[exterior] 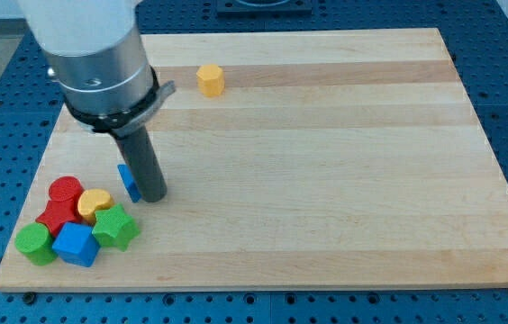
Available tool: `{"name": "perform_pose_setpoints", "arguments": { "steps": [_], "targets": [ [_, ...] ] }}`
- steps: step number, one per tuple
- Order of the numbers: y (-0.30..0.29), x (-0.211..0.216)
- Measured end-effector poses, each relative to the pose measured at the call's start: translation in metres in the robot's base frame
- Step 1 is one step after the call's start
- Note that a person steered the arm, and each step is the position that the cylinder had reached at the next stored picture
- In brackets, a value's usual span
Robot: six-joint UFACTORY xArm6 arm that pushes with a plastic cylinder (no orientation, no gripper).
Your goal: Move the blue triangle closer to red circle
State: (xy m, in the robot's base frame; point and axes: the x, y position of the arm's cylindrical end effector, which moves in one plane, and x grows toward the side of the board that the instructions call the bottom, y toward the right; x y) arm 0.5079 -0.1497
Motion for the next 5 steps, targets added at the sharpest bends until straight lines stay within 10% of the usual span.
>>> {"name": "perform_pose_setpoints", "arguments": {
  "steps": [5],
  "targets": [
    [-0.057, -0.041]
  ]
}}
